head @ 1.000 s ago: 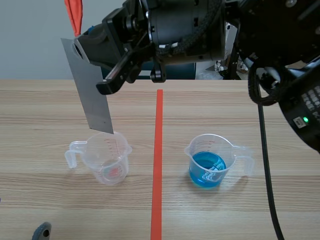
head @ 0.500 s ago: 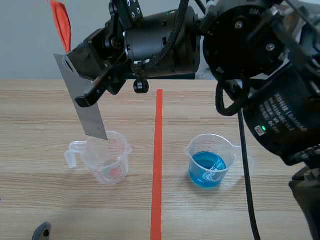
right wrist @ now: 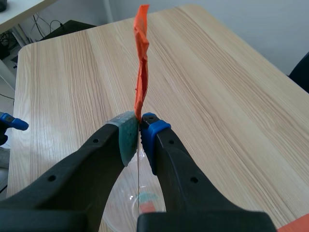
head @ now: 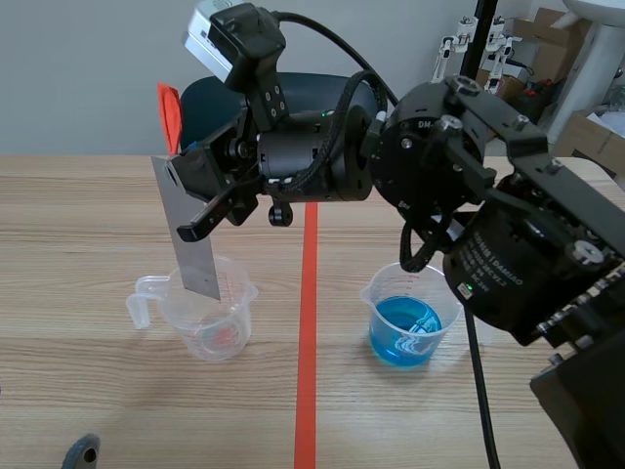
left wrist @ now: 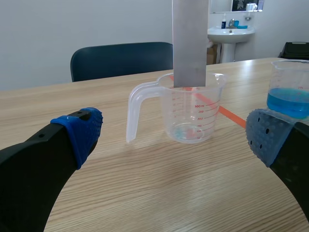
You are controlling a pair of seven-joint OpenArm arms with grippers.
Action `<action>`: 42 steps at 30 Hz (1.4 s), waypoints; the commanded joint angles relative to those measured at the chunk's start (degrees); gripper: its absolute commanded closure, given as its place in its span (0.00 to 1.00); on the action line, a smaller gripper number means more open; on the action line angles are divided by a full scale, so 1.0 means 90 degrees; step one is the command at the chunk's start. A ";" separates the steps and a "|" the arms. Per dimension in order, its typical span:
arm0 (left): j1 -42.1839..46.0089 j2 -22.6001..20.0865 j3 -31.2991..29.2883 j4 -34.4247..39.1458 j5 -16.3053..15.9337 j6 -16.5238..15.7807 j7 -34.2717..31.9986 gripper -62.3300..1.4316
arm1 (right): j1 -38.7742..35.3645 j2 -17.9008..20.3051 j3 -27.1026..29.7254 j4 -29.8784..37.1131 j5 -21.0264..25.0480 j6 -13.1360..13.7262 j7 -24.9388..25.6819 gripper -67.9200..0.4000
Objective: Do the redox reaction experiment. put the plate into the left beaker
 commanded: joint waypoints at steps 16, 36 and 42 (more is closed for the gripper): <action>0.0017 -0.0056 -0.0029 0.0034 -0.0039 -0.0007 -0.0291 0.00 | 0.0107 -0.0124 -0.0486 -0.1253 -0.1467 0.0049 0.2035 0.99; 0.0017 -0.0056 -0.0029 0.0034 -0.0039 -0.0007 -0.0291 0.00 | 0.0107 -0.0226 -0.0488 -0.1889 -0.2341 0.0044 0.2756 0.99; 0.0017 -0.0056 -0.0029 0.0034 -0.0039 -0.0007 -0.0291 0.00 | 0.0109 -0.0226 -0.0488 -0.1889 -0.2727 0.0049 0.2752 0.84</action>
